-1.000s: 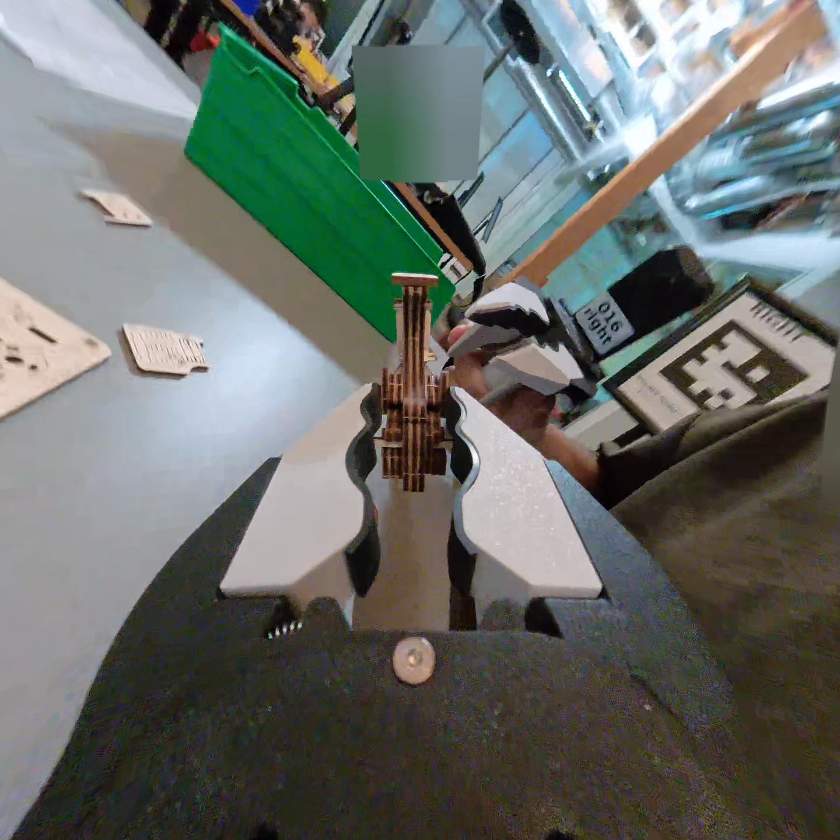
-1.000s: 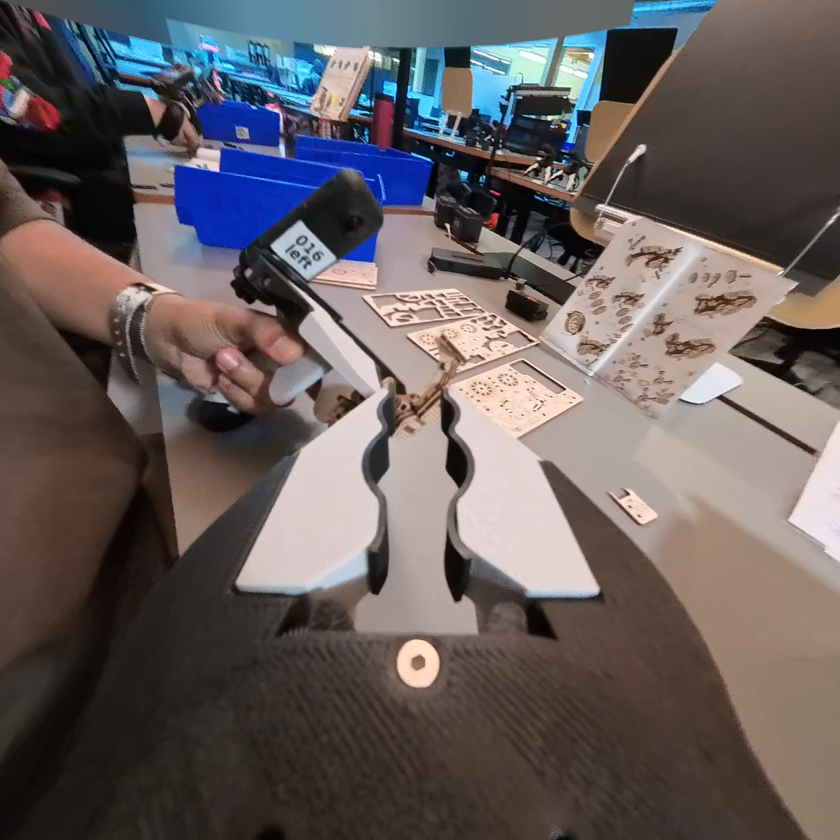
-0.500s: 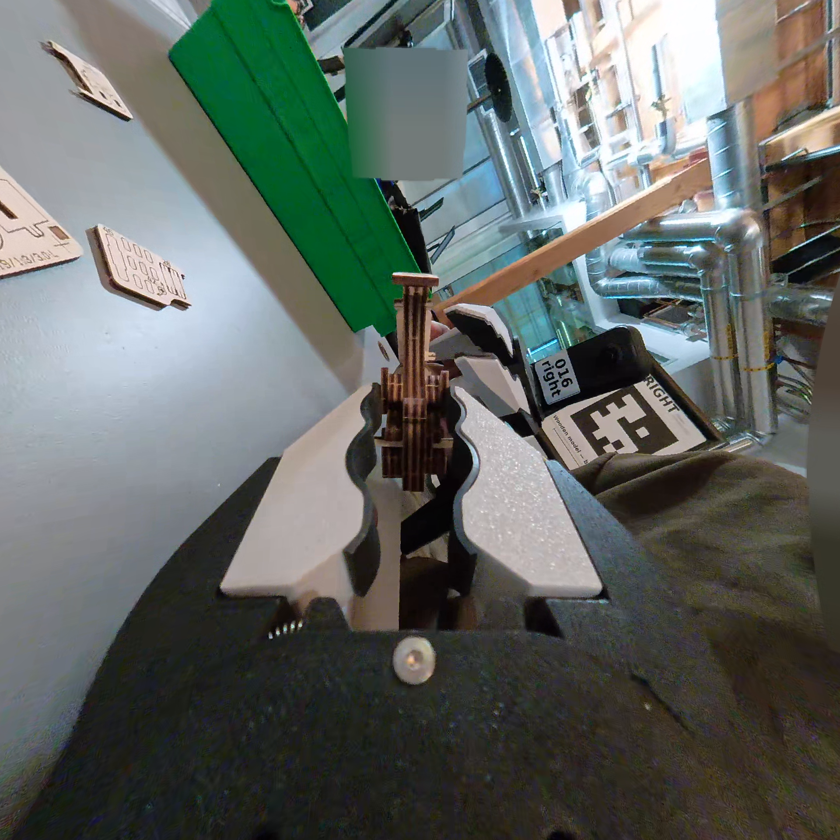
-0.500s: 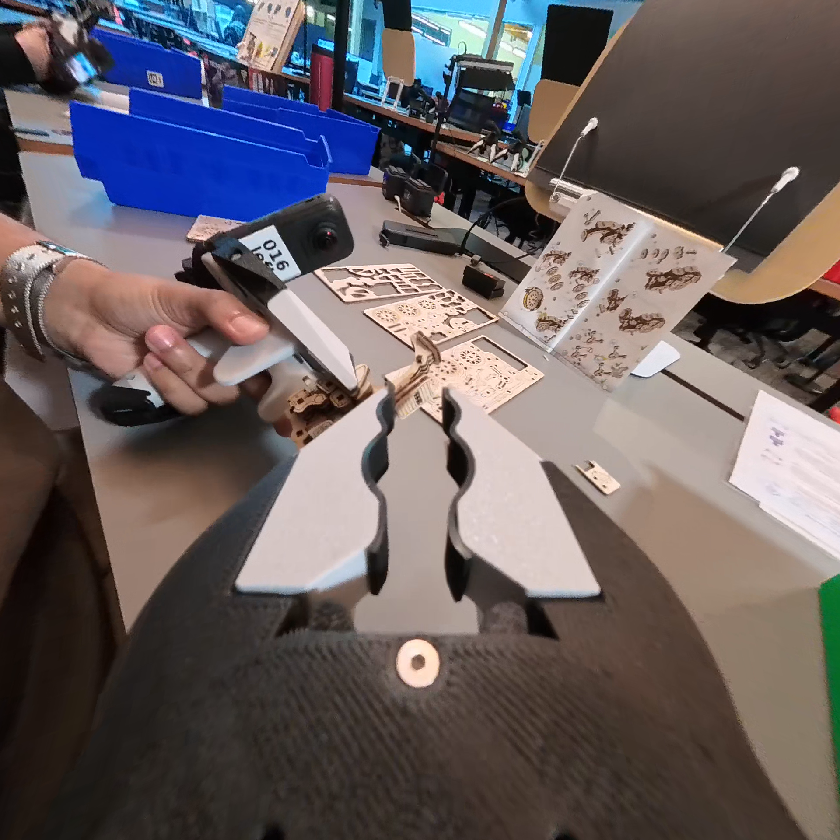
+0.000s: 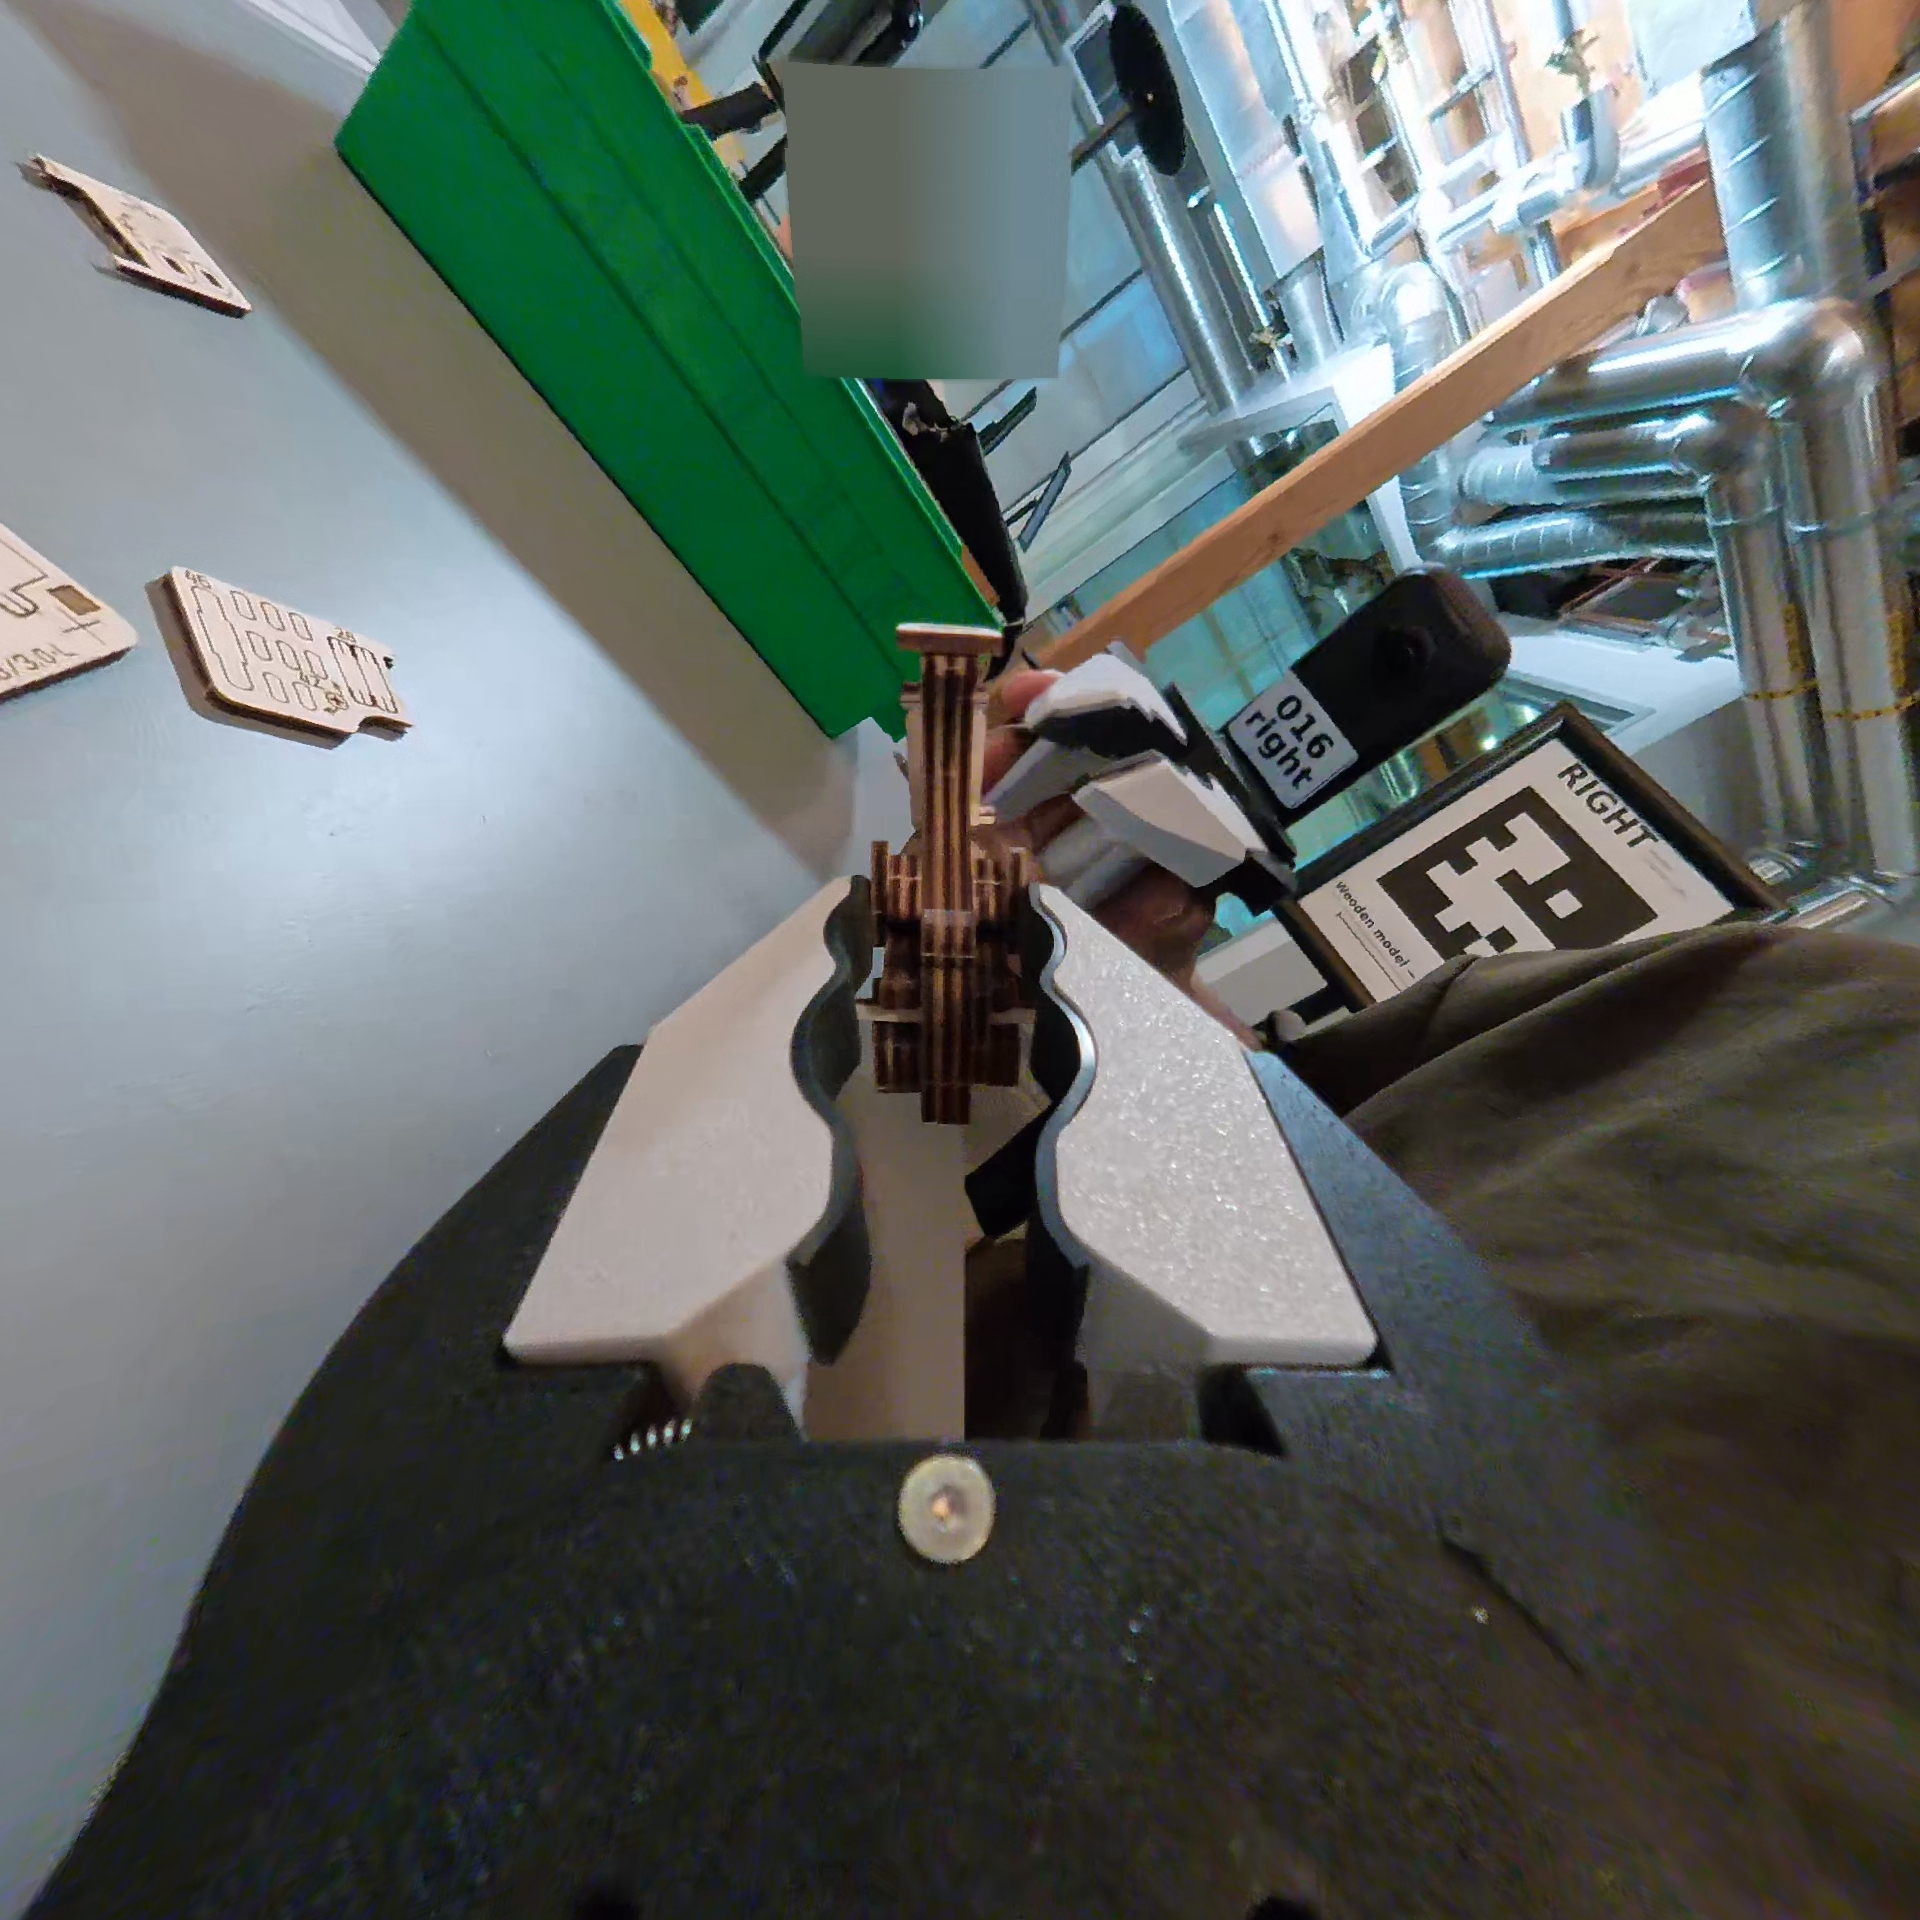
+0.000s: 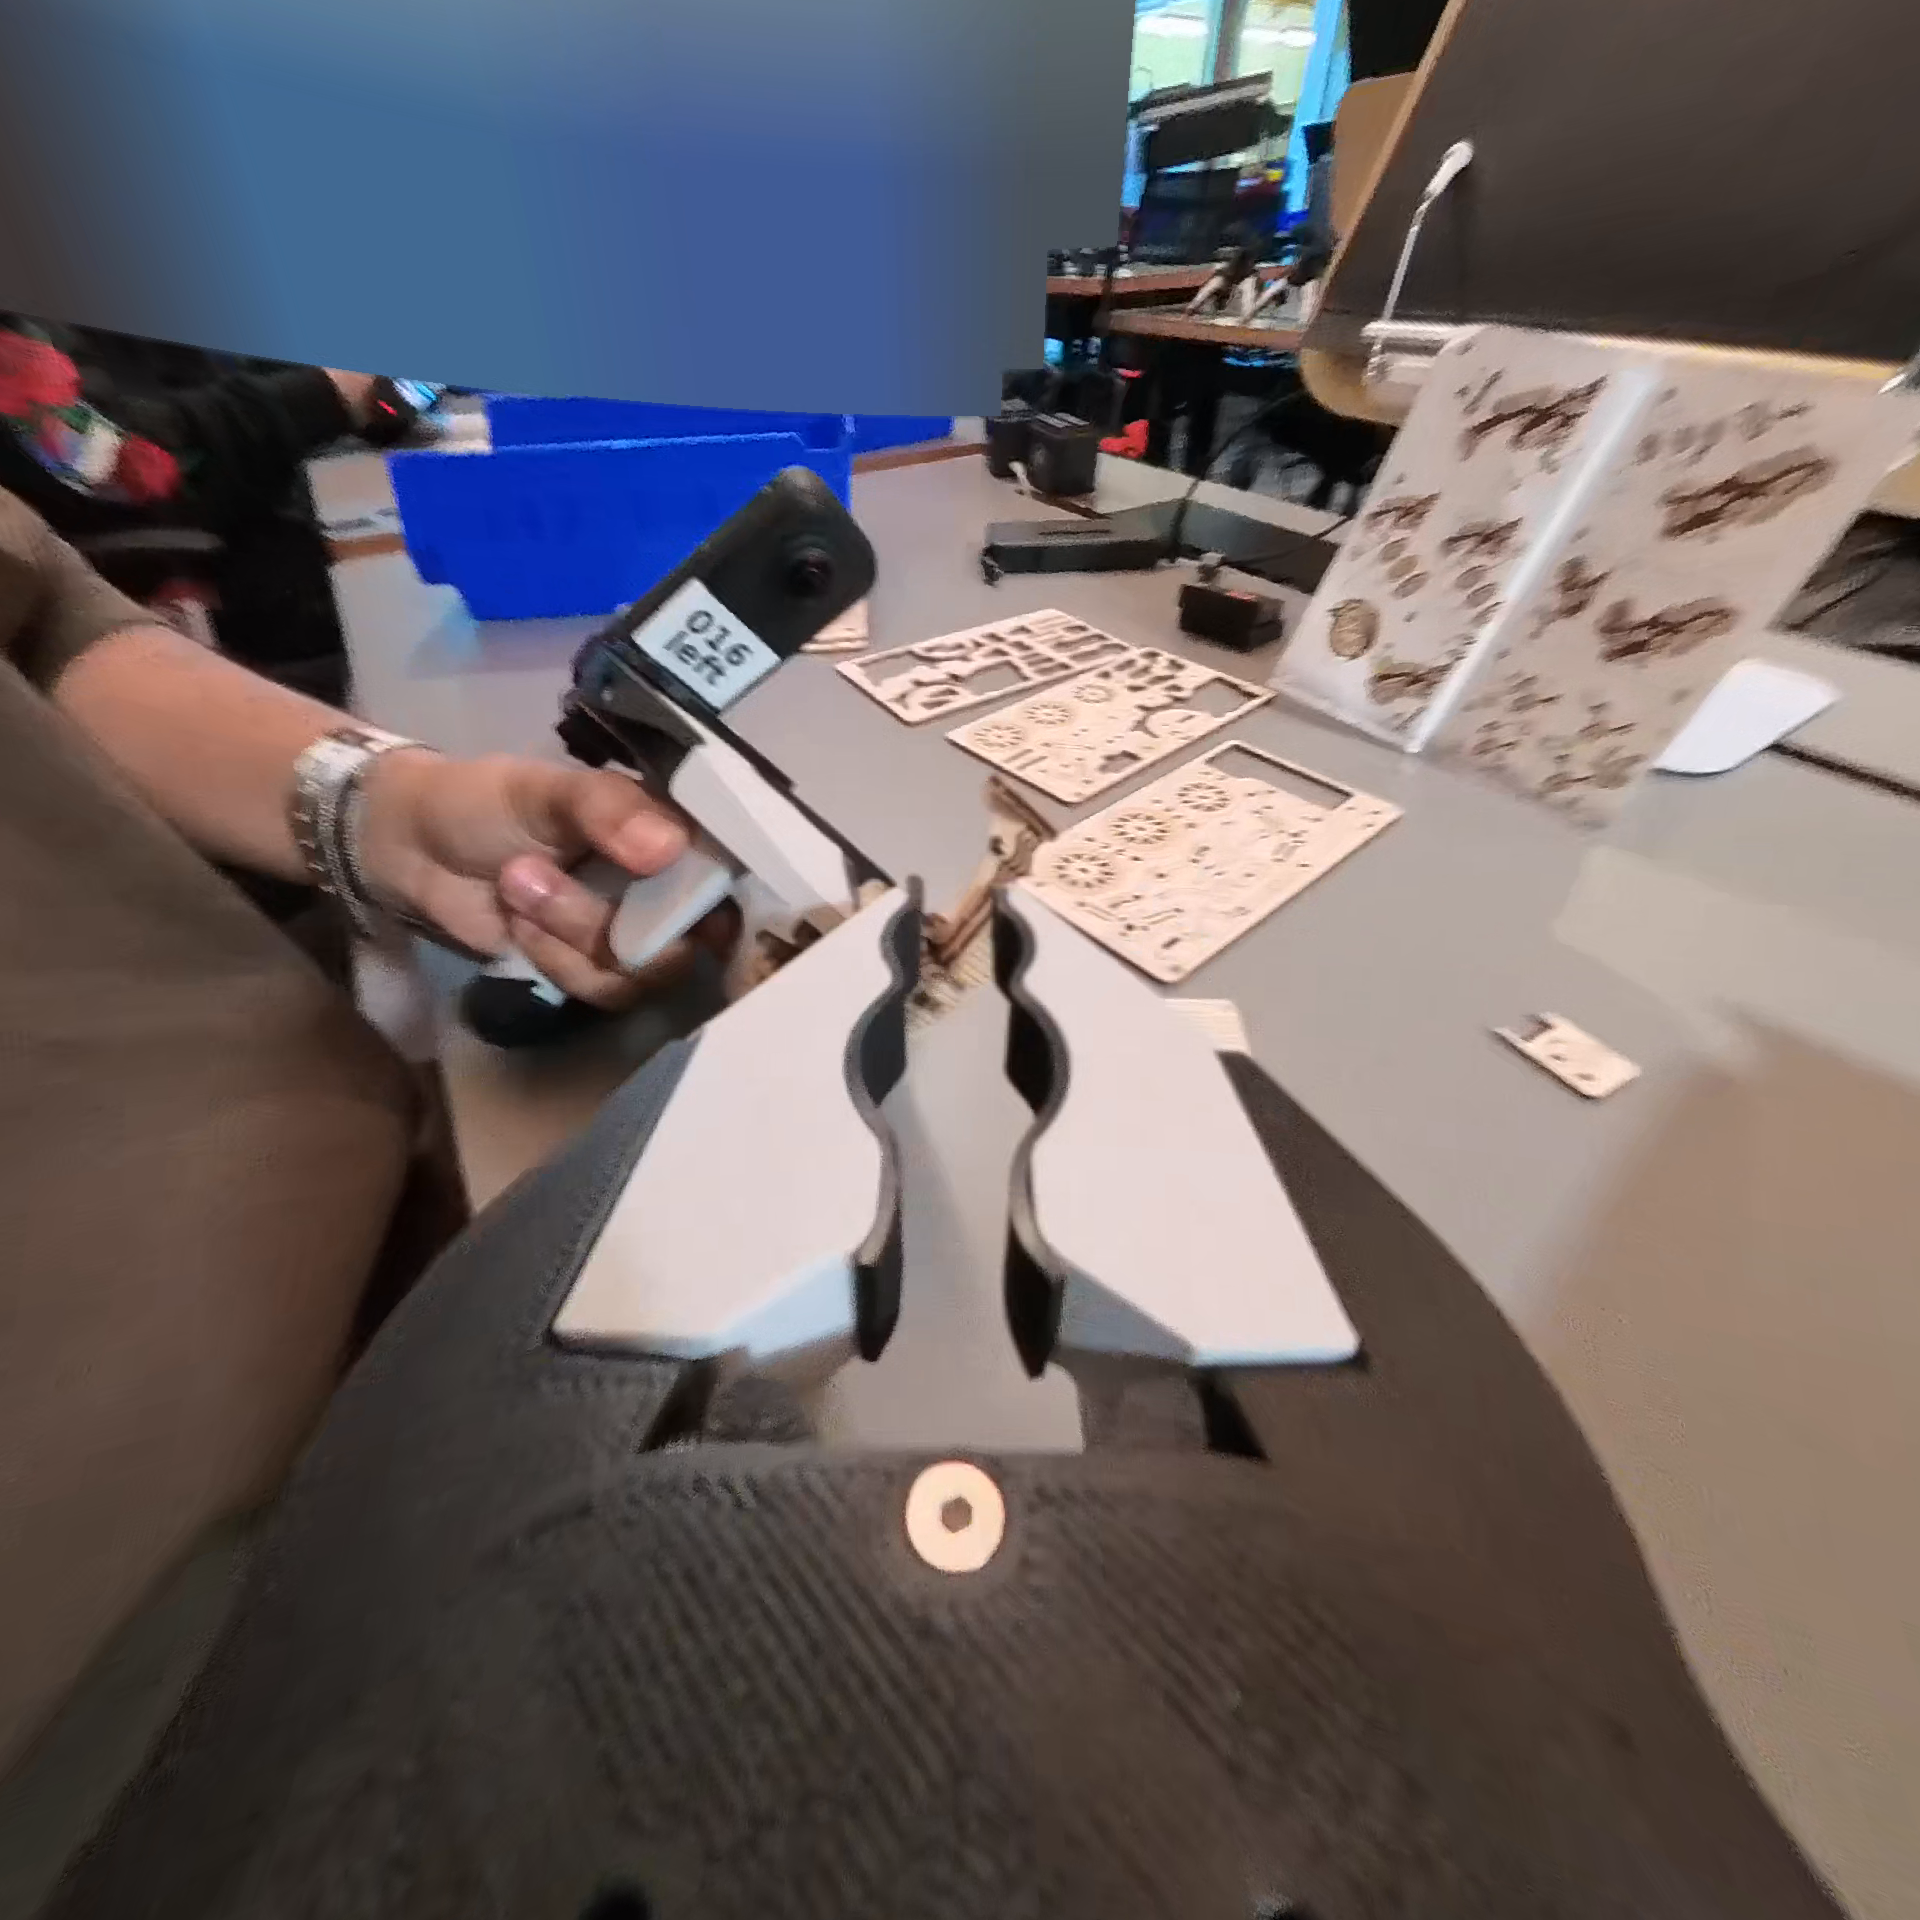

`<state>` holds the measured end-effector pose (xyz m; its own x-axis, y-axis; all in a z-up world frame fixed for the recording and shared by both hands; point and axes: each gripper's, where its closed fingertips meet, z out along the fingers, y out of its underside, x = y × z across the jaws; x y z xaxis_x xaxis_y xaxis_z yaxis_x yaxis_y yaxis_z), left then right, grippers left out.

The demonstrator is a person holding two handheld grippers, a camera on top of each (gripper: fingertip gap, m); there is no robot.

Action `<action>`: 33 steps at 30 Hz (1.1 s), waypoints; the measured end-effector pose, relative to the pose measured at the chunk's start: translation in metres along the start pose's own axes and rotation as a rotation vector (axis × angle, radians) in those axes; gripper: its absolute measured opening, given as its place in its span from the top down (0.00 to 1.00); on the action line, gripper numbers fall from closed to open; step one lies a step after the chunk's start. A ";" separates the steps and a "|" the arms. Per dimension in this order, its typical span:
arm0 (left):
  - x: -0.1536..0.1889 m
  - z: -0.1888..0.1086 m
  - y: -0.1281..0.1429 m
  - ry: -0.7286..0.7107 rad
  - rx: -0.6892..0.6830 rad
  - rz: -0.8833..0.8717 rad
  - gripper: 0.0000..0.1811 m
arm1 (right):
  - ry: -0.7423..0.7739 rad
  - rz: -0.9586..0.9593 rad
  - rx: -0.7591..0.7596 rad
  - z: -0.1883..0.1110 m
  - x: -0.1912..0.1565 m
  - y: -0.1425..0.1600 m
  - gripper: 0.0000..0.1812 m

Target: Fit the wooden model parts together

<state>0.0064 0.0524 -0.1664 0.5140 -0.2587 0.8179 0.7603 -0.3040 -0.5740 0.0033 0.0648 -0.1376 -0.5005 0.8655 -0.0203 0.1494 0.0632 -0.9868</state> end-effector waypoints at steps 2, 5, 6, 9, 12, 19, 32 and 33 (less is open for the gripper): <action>-0.001 0.001 0.001 -0.003 -0.004 0.008 0.87 | -0.044 0.070 0.030 0.000 -0.004 -0.004 1.00; -0.001 0.000 -0.001 0.002 0.006 0.000 0.86 | -0.025 0.138 0.052 0.000 0.005 -0.004 1.00; -0.001 0.000 -0.002 0.005 0.013 -0.006 0.86 | -0.013 0.162 0.056 0.000 0.008 -0.005 1.00; -0.002 -0.002 -0.005 0.010 0.030 -0.027 0.86 | -0.005 0.269 0.035 0.000 0.015 -0.006 1.00; -0.004 -0.002 -0.005 0.004 0.031 -0.033 0.86 | 0.019 0.325 0.029 0.002 0.020 -0.003 1.00; -0.004 0.000 0.000 -0.009 -0.002 -0.013 0.86 | 0.118 0.151 -0.066 0.005 0.021 0.007 1.00; -0.006 -0.001 -0.001 -0.018 0.002 -0.034 0.87 | 0.230 0.001 -0.079 0.003 0.032 0.012 0.94; -0.007 -0.001 -0.001 -0.018 0.004 -0.038 0.87 | 0.227 -0.001 -0.077 0.004 0.031 0.012 0.94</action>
<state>0.0015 0.0535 -0.1710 0.4919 -0.2306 0.8396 0.7807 -0.3100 -0.5425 -0.0136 0.0909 -0.1502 -0.2979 0.9542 0.0261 0.2178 0.0946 -0.9714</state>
